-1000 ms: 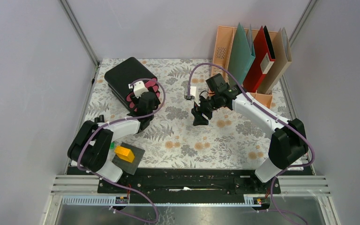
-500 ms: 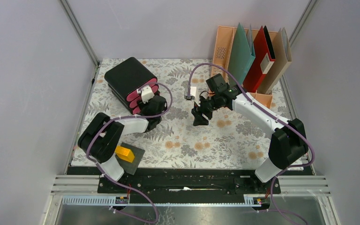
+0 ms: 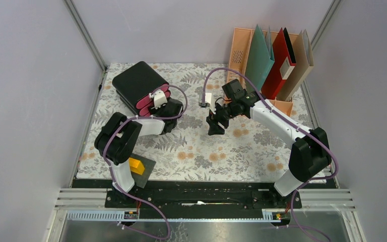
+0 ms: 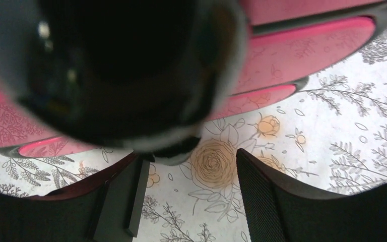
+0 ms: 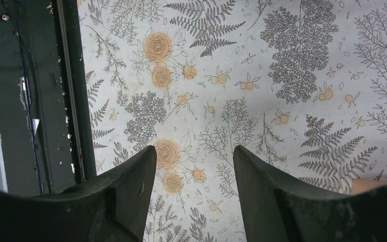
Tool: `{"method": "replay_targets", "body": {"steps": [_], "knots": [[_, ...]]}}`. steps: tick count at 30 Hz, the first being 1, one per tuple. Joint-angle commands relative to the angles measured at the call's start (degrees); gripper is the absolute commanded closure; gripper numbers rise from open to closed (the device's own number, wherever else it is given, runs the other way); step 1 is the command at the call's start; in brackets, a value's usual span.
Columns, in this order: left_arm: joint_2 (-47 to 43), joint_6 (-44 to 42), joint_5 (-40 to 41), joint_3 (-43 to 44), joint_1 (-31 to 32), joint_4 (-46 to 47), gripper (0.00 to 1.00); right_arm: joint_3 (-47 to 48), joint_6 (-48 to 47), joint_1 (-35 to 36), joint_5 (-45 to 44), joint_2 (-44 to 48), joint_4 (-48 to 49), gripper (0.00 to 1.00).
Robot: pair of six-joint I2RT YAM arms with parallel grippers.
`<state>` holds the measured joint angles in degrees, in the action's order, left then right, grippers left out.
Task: Organize the desk
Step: Open the drawer in the storage box.
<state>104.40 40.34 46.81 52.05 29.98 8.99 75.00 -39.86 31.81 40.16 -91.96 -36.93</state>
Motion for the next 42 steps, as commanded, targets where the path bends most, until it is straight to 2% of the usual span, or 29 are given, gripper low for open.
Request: {"method": "replay_targets", "body": {"steps": [1, 10, 16, 22, 30, 35, 40, 42], "knots": [[0.92, 2.01, 1.67, 3.28, -1.33, -1.54, 0.32, -0.22, -0.66, -0.56, 1.65, 2.77, 0.51, 0.35], [2.47, 2.88, 3.07, 4.87, -1.67, -3.75, 0.35, -0.21, -0.59, -0.64, 1.72, 2.75, 0.52, 0.35], [2.45, 2.82, 2.61, 4.81, -1.36, -3.94, 0.55, -0.21, -0.66, -0.76, 1.68, 2.84, 0.45, 0.35], [0.03, 3.13, 3.42, 3.44, 1.73, -3.93, 0.69, -0.21, -0.66, -0.73, 1.78, 2.93, 0.44, 0.35], [-1.88, 11.31, 3.11, 2.8, 9.54, -9.88, 0.71, -0.3, -0.75, -0.88, 1.63, 3.29, 0.47, 0.35], [-1.99, 17.03, 1.84, 1.58, 14.69, -12.63, 0.66, -0.33, -0.84, -1.0, 1.59, 3.45, 0.45, 0.35], [-4.22, 15.52, 0.46, 1.14, 15.81, -13.61, 0.32, -0.34, -1.04, -1.08, 1.29, 3.82, 0.25, 0.35], [-7.24, 12.24, -0.57, 0.39, 15.81, -12.79, 0.22, -0.22, -1.33, -1.22, 1.0, 3.73, -0.1, 0.35]]}}
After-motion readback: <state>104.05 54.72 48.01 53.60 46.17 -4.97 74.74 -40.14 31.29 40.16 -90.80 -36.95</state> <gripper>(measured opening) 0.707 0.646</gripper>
